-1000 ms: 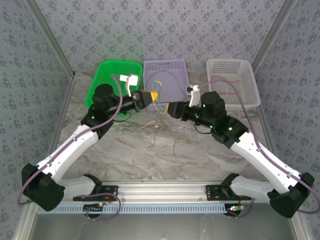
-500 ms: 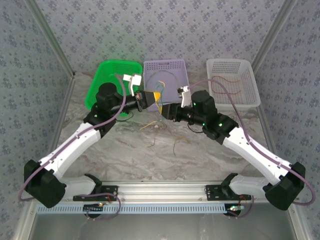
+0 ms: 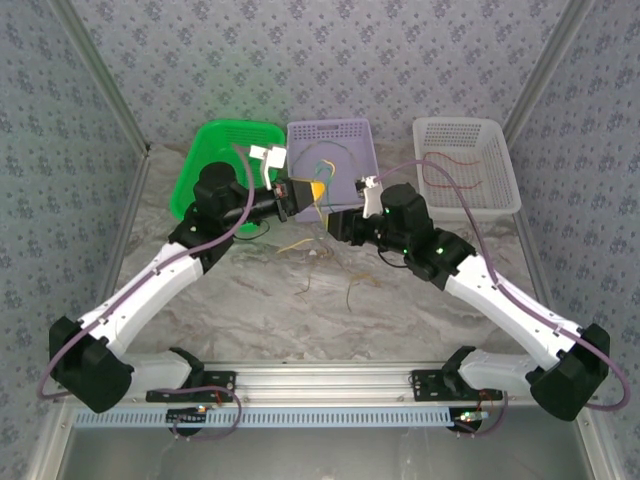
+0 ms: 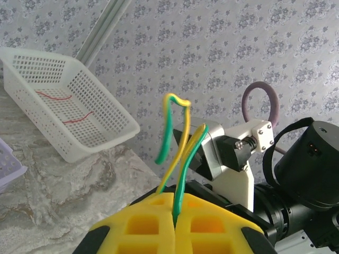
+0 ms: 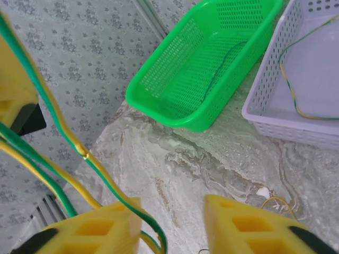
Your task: Untangle the cables
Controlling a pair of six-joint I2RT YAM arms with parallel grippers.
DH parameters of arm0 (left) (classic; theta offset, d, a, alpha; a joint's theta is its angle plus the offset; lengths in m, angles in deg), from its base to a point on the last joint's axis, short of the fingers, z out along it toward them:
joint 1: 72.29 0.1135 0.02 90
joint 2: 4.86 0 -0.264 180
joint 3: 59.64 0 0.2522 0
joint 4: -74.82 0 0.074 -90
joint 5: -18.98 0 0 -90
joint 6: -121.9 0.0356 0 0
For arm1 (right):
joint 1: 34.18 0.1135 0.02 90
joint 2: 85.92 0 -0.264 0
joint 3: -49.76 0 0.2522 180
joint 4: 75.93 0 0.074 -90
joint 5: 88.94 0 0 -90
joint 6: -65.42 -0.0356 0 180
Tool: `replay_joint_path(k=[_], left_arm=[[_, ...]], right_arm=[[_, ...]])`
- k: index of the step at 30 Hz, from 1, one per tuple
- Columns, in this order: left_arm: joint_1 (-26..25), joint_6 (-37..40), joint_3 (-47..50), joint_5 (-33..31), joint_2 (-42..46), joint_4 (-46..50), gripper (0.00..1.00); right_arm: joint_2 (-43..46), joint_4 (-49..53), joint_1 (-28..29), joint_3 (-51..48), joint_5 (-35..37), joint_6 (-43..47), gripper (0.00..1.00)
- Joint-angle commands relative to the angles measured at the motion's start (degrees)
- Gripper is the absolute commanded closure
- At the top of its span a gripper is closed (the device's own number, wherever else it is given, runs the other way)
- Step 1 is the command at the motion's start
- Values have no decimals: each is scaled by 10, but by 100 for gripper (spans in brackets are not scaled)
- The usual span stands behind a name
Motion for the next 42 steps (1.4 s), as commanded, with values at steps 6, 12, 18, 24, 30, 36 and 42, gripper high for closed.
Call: replay_joint_path(k=[6,12,18,24,30,36,42], left_arm=[[-5,44,-31,4,10,52,100],[0,96,-59,-3,17,142,100],[1,128,-60,-19,18,191,100],[1,186,-60,-42,12,267,100],[-26,243,-59,-62,-19,321,100],[-88,284,-55,-114,-59,343,100],[-136,313,-64,-153,-95,362,100]], right_arm=[[5,79,2,35,125,41,100],[9,196,3,84,256,99,100],[50,171,-29,74,254,65,100],[79,110,-138,103,176,-2,100],[62,16,-262,155,50,-122,100],[17,-81,-319,197,-25,-240,100],[-22,-112,-331,247,-58,-276,100]])
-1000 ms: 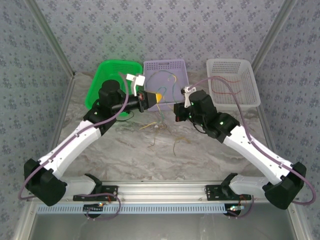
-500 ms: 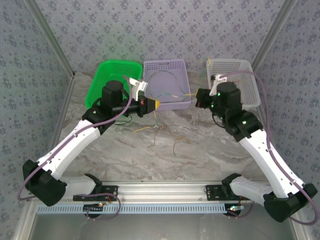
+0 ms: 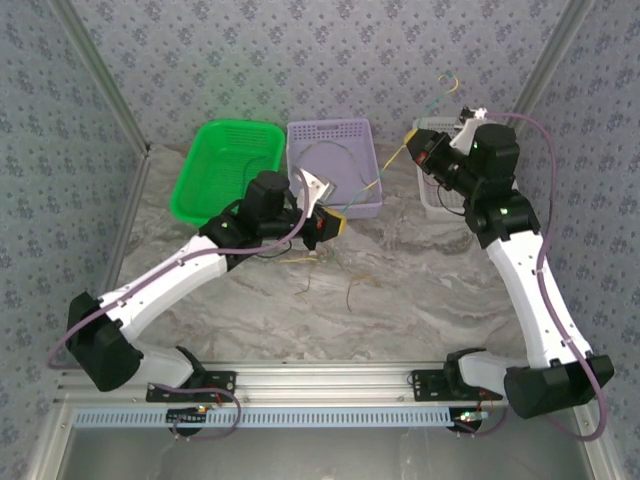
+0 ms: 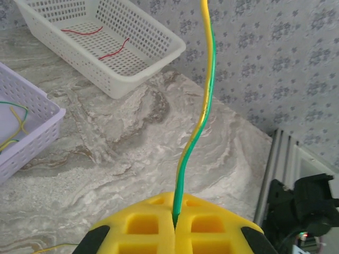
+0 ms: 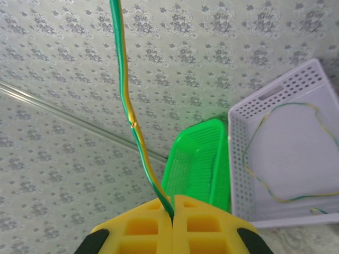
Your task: Untangle the cables
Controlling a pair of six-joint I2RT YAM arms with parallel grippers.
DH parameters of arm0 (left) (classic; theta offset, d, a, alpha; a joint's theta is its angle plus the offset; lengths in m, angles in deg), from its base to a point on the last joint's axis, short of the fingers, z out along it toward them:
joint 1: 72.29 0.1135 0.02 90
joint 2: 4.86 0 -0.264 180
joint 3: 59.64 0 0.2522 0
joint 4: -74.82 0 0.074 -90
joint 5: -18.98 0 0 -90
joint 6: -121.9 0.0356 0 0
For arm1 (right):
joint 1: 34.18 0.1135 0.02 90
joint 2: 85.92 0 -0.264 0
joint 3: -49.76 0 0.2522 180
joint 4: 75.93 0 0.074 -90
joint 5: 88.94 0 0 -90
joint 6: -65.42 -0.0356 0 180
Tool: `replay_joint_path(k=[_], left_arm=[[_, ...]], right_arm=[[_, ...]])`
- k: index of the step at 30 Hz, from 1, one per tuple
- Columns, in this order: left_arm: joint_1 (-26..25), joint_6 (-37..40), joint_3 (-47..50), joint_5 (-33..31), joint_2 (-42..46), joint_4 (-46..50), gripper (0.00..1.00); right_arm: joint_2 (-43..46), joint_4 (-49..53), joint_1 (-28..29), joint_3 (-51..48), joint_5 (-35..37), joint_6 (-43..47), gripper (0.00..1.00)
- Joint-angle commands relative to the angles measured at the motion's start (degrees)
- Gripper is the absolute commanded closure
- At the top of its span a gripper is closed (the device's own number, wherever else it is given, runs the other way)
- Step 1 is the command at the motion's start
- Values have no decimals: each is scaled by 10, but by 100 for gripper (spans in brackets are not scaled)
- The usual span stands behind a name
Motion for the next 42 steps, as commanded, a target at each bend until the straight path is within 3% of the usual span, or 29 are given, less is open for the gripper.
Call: replay_joint_path(k=[1,8,13,15,16,18,22,32,35,39,42], left_arm=[[-28,40,2,-28,-25,124,100],[-76,69,-28,-58,-71,156,100],[-72,26,-27,-52,-60,108,100],[-55,-13,-27,-33,-49,74,100],[-47,-30,-26,-23,-44,58,100],[-28,-74,-26,2,-34,21,100],[-4,-141,-36,27,-29,-31,100],[51,-262,-39,23,-8,-108,100],[71,-305,-33,6,6,-131,100],[100,-382,-11,-15,25,-200,100],[109,-420,-6,-43,33,-224,100]], right_arm=[[-3,-135,-33,71,36,-48,100],[-40,-75,-35,144,12,0,100],[-87,24,-25,219,-45,68,100],[-81,61,-14,224,-30,114,70],[-73,67,-11,216,-20,132,61],[-44,74,-8,193,-6,162,51],[3,119,-8,162,10,203,48],[193,129,0,-94,75,245,45],[235,91,43,-205,71,238,45],[274,-80,181,-364,72,231,45],[274,-200,287,-437,121,241,43]])
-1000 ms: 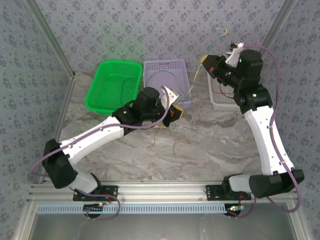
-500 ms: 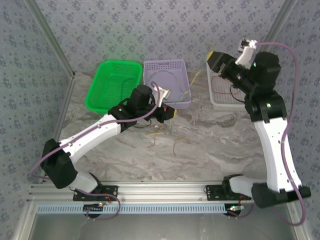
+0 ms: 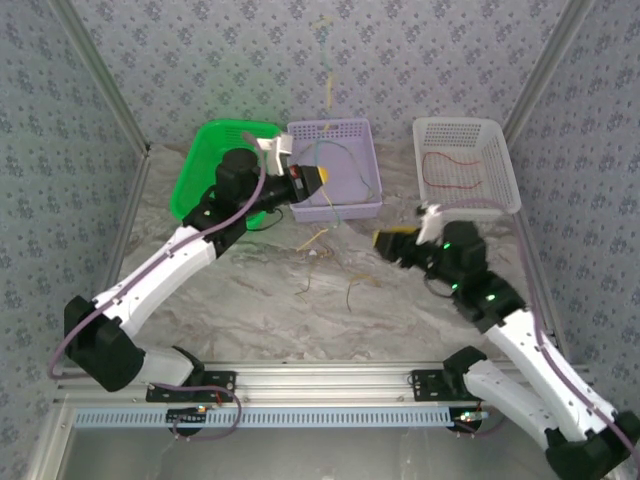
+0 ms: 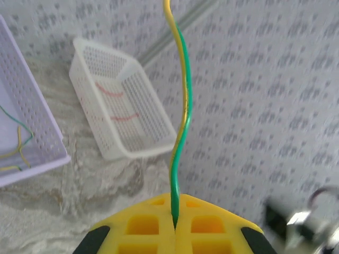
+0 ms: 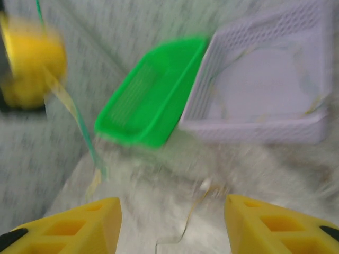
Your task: Untangle the cables
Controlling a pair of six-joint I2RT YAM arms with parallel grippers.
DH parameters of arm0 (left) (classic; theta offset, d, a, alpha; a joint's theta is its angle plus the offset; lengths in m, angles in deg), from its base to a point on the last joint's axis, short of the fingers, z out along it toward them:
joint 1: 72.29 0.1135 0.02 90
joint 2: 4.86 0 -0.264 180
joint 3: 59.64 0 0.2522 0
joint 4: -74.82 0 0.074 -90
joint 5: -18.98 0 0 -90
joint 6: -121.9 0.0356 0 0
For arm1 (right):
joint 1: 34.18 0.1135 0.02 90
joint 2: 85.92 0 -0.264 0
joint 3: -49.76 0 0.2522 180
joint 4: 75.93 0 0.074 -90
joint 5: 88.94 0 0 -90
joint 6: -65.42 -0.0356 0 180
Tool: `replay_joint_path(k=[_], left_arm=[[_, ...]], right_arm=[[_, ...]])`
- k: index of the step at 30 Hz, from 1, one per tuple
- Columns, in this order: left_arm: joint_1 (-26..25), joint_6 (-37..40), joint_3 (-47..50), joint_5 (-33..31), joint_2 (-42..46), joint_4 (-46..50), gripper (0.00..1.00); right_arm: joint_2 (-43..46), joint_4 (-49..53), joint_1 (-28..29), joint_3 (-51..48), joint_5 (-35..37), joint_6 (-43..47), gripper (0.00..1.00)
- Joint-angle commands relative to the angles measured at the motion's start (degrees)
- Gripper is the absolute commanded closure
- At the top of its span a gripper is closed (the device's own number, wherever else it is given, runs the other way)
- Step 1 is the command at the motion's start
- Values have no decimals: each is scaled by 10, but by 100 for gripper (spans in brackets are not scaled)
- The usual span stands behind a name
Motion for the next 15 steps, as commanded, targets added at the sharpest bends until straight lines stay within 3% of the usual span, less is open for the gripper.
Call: replay_joint_path(k=[1,3,8,15], left_arm=[[8,-71,7,-40,22,-67,100],[8,-85,12,-55,25,-83,100],[12,-79,-16,-66,2,-53,100],[46,-80,-65,-72,-85,-56,100]], right_arm=[[4,-183,90,-45,61,23,42],[-24,-219,128,-52,99,33,41],[-92,-226,154,-26,158,25,44],[-15,-137,170,-20,274,27,47]])
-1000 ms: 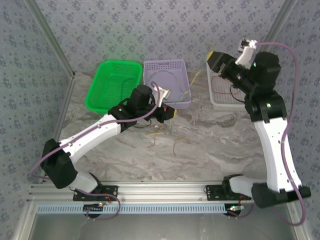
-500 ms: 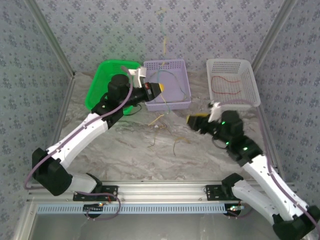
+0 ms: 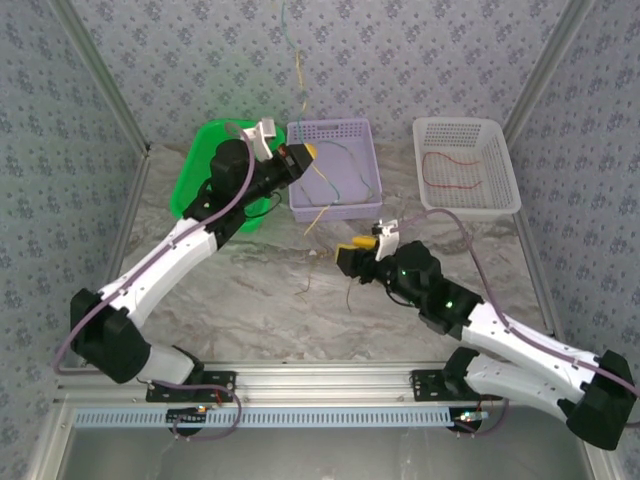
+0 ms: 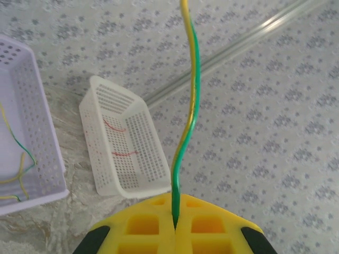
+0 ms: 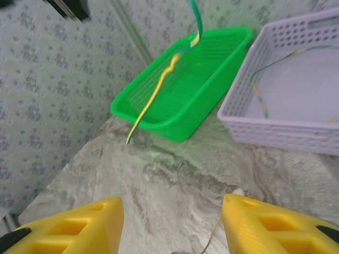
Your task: Untangle the cables
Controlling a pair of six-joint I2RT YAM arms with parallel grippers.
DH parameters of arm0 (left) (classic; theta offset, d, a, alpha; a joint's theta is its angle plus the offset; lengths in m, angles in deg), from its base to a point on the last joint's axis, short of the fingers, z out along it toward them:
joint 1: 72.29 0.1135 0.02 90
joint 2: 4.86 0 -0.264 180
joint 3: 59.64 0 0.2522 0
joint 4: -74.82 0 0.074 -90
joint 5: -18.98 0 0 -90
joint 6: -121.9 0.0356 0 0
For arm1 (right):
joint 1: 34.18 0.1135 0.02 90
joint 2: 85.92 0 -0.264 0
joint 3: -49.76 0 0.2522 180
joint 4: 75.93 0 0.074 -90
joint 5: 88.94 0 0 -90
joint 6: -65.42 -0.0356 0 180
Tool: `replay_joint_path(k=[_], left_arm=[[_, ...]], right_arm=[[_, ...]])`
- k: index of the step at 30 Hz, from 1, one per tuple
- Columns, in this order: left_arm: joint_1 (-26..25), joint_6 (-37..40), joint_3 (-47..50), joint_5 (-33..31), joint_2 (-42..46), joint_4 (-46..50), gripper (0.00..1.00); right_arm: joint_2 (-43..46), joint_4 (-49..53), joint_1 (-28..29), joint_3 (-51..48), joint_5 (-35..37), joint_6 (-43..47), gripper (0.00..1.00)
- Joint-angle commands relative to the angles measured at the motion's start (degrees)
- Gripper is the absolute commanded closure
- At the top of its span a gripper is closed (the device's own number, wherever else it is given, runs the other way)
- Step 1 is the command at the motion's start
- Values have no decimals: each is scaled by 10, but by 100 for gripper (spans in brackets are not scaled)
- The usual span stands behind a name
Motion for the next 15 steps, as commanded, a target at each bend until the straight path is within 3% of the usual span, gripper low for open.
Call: replay_joint_path(k=[1,6,15], left_arm=[[14,13,-50,-13,-51,-5,100],[24,76,-88,-29,-129,-72,100],[25,155,-214,-10,-316,-102,100]], right_arm=[[67,43,4,24,95,14,47],[158,107,2,32,139,46,47],[210,167,-2,43,143,66,47]])
